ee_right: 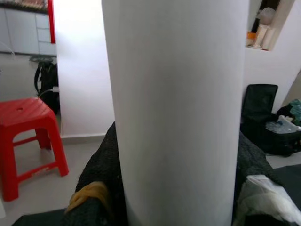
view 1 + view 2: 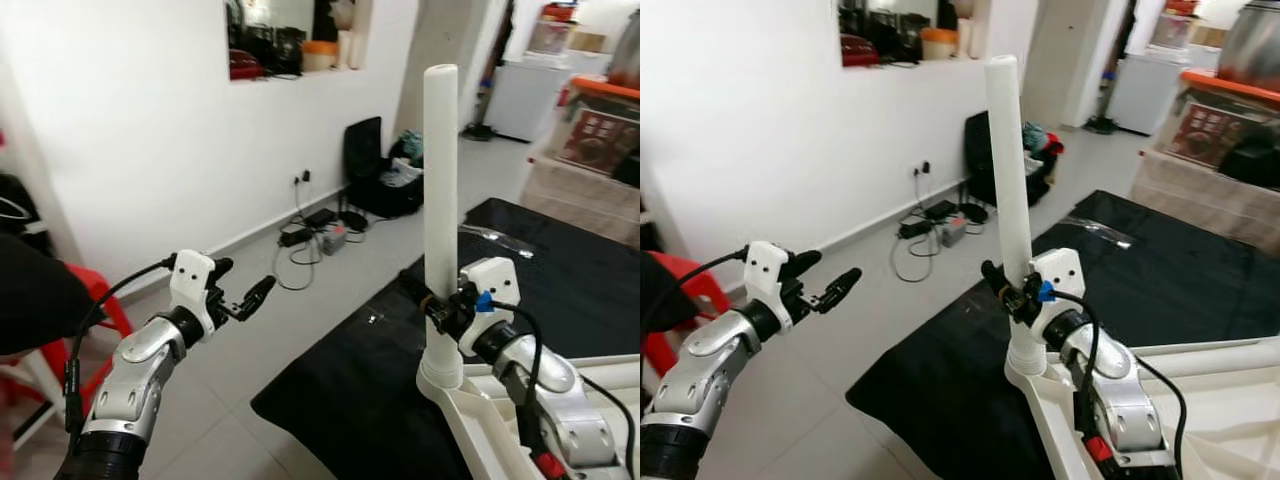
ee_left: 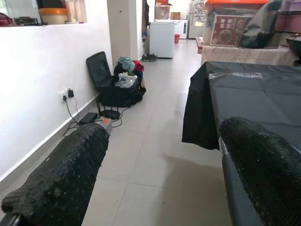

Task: Building children table

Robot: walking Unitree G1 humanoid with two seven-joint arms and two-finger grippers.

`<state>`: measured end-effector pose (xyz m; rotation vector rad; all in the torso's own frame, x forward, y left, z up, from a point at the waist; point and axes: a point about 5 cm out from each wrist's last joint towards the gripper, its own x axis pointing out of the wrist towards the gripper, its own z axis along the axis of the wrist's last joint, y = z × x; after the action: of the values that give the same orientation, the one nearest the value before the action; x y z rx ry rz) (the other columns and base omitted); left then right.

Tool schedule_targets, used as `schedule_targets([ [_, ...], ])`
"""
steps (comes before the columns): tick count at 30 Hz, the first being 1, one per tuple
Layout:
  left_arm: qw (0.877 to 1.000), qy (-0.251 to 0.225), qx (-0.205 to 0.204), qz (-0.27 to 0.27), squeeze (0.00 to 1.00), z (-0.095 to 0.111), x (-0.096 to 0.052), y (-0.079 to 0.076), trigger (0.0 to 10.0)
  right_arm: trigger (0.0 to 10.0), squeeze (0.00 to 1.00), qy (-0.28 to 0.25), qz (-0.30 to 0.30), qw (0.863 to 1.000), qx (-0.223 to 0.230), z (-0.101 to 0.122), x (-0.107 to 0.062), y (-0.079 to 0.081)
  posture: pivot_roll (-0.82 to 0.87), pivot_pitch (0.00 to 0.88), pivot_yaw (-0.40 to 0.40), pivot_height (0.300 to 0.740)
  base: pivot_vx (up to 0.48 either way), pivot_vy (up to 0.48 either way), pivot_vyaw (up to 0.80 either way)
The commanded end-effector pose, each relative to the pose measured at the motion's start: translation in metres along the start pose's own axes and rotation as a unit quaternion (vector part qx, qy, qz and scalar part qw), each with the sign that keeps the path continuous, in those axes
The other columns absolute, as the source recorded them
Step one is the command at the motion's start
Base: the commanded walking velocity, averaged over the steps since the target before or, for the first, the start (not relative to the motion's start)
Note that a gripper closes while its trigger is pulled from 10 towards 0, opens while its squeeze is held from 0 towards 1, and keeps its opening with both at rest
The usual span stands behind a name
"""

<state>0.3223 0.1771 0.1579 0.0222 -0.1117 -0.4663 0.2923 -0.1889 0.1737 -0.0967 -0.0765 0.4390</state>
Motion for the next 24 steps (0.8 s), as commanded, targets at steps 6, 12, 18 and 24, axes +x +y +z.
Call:
schedule_targets([
  [6, 1.0, -0.002, -0.01, -0.001, 0.0, 0.003, 0.003, 0.0, 10.0, 10.0, 0.0, 0.056, 0.0, 0.997, 0.057, -0.028, 0.002, 0.007, 0.07, 0.0, -0.061, 0.74, 0.0, 0.0, 0.0],
  [12, 1.0, -0.001, -0.028, -0.002, 0.0, 0.004, 0.004, -0.001, 10.0, 10.0, 0.0, 0.014, 0.107, 0.988, 0.107, -0.013, -0.001, 0.033, 0.07, 0.0, -0.062, 0.74, 0.0, 0.0, 0.0],
  [18, 0.999, 0.002, -0.036, 0.002, 0.0, 0.003, 0.005, 0.0, 10.0, 10.0, 0.0, 0.033, 0.206, 0.97, 0.121, -0.015, -0.013, 0.057, 0.08, 0.0, -0.063, 0.74, 0.0, 0.0, 0.0],
  [24, 0.999, 0.007, -0.043, 0.006, 0.0, 0.002, 0.004, 0.001, 10.0, 8.9, 0.0, 0.049, 0.305, 0.942, 0.131, -0.016, -0.032, 0.079, 0.08, 0.0, -0.062, 0.74, 0.0, 0.0, 0.0],
])
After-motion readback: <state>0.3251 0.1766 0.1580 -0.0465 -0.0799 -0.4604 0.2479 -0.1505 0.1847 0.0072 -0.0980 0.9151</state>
